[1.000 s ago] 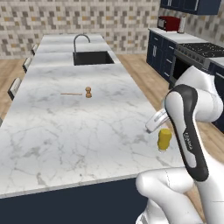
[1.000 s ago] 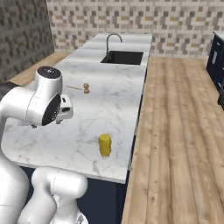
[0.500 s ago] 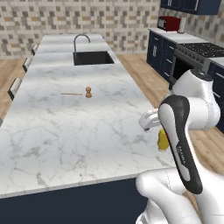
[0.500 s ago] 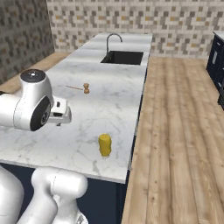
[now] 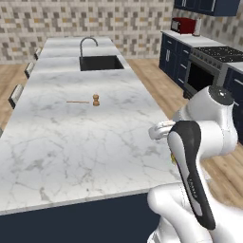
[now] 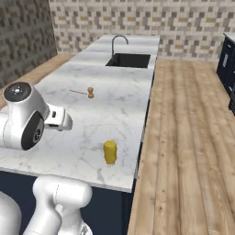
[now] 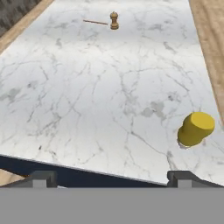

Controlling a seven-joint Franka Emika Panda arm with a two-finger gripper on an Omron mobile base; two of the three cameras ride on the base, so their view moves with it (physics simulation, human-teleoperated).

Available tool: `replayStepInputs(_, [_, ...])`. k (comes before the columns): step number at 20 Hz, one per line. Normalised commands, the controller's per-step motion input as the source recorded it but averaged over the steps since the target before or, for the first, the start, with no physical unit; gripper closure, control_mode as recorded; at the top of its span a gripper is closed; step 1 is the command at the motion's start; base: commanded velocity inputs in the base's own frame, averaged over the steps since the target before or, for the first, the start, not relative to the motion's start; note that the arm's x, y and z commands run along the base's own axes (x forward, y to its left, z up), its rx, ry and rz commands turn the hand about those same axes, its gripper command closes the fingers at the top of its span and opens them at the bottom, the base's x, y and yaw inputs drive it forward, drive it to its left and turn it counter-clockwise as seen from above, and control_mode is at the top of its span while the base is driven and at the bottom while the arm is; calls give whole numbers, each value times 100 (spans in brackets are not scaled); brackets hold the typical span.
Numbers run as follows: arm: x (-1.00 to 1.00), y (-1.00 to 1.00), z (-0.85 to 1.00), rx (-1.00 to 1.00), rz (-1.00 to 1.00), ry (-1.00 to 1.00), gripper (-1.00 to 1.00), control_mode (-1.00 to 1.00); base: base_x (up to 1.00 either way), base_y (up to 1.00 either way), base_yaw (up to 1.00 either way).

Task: Move the shaker and mustard from the cabinet to the dining counter.

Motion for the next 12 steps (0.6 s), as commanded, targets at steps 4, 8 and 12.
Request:
replayStepInputs(4, [-4,0,0,0,-9,-17,-100,-100,0,0,0])
replayStepInputs(8, [-4,0,0,0,-13,-6,-100,-100,0,0,0])
replayStepInputs(12, [0,0,0,0,-7,0,-100,-100,0,0,0])
